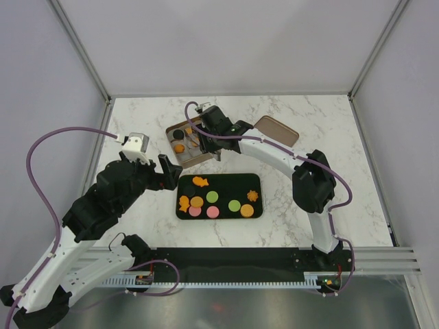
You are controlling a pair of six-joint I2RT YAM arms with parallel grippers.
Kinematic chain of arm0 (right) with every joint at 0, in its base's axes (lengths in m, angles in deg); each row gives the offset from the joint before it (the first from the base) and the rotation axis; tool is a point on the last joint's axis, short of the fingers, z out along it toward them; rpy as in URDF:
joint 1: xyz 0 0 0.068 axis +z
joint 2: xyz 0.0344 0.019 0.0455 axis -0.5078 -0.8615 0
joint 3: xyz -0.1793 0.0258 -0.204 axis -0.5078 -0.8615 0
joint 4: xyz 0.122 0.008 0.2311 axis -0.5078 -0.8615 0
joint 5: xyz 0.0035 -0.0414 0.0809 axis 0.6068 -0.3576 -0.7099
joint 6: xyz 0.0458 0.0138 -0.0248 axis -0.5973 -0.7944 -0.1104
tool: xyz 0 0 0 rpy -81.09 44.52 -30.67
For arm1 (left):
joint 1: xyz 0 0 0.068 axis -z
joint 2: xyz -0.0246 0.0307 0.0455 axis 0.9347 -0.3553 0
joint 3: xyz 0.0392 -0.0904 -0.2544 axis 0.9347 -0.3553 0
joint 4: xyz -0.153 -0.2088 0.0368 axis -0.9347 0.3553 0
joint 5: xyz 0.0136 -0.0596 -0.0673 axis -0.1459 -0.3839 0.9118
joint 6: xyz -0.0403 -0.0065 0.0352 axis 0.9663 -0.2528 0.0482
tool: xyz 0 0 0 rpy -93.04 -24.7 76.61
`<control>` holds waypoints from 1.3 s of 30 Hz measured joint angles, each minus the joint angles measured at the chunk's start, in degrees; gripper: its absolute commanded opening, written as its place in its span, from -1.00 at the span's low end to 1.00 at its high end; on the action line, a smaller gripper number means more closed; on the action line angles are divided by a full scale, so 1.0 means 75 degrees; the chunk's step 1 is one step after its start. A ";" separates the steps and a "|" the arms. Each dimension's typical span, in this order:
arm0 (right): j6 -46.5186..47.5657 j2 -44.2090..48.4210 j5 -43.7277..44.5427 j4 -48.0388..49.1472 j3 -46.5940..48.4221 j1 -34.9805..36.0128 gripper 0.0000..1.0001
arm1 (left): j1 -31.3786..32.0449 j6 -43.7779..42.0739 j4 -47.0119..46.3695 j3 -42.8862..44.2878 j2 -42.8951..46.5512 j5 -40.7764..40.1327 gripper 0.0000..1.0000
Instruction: Pack the cookies
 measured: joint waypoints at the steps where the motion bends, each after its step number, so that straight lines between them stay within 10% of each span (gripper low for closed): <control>1: 0.0000 0.0000 0.0009 0.0000 0.0000 0.0000 -0.08 | 0.0000 0.0000 0.0000 0.0000 0.0003 0.0000 0.99; 11: 0.0017 0.0417 0.0114 -0.0306 -0.0038 0.0000 -0.10 | 0.0000 0.0000 -0.0006 0.0000 -0.0035 0.0000 1.00; 25: -0.0481 0.6289 0.0286 -0.1084 -0.4170 0.0006 -0.10 | 0.0000 0.0000 -0.0344 0.0003 -0.0758 0.0399 0.99; 39: -0.0874 0.7746 -0.0213 -0.3587 -0.5686 0.0472 -0.05 | 0.0000 -0.0003 -0.0670 -0.0006 -0.0752 0.0618 1.00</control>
